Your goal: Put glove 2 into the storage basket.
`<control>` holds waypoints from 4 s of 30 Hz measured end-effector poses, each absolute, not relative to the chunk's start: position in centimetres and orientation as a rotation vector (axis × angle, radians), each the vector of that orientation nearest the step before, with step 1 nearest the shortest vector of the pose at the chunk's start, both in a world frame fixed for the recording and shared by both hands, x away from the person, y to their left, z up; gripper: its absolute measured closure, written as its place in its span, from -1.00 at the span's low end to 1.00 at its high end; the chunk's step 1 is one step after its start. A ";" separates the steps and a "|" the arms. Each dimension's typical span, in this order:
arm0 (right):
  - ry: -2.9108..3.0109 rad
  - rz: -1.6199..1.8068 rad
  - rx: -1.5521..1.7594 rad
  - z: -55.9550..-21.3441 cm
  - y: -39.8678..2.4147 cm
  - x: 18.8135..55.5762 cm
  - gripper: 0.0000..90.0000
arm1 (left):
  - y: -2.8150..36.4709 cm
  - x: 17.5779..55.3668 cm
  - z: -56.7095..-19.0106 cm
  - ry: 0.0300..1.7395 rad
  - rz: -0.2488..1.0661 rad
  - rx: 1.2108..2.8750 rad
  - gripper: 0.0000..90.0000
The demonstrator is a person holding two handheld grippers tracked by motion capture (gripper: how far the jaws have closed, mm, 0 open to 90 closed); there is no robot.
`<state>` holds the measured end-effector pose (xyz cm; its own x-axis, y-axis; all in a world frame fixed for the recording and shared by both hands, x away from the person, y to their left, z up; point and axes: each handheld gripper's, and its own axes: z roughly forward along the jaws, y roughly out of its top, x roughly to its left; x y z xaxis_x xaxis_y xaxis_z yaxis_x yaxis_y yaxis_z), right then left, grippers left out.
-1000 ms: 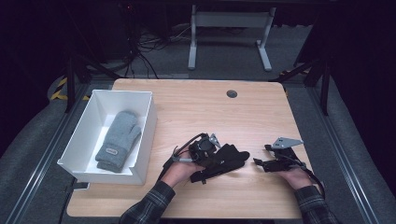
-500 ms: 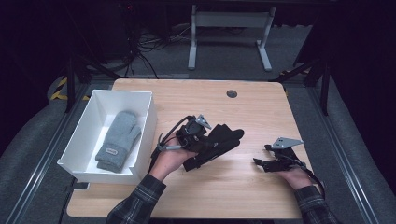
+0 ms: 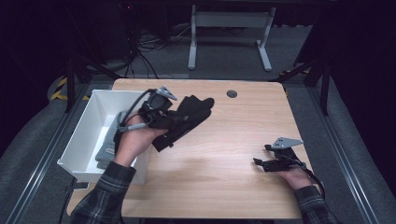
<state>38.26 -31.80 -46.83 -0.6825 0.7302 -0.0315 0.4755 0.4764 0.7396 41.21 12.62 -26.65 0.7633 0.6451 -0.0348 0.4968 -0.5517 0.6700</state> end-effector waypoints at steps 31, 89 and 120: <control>2.377 1.036 1.021 -46.8 -31.8 38.3 -0.52 | 27.5 43.4 -35.0 1.456 0.370 2.176 0.51; 2.385 1.034 1.018 -46.8 -31.7 38.2 -0.55 | 7.0 40.0 -37.4 0.841 0.211 2.209 -0.61; 2.407 1.032 0.998 -46.9 -31.6 38.2 -0.65 | 3.3 38.6 -47.6 0.697 0.255 2.298 -1.00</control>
<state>38.17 -31.64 -46.89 -0.6966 0.7167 -0.0312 0.4715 0.4901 0.7331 38.58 3.27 -47.61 0.8350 0.5501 -0.0159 0.4097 -0.6021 0.6852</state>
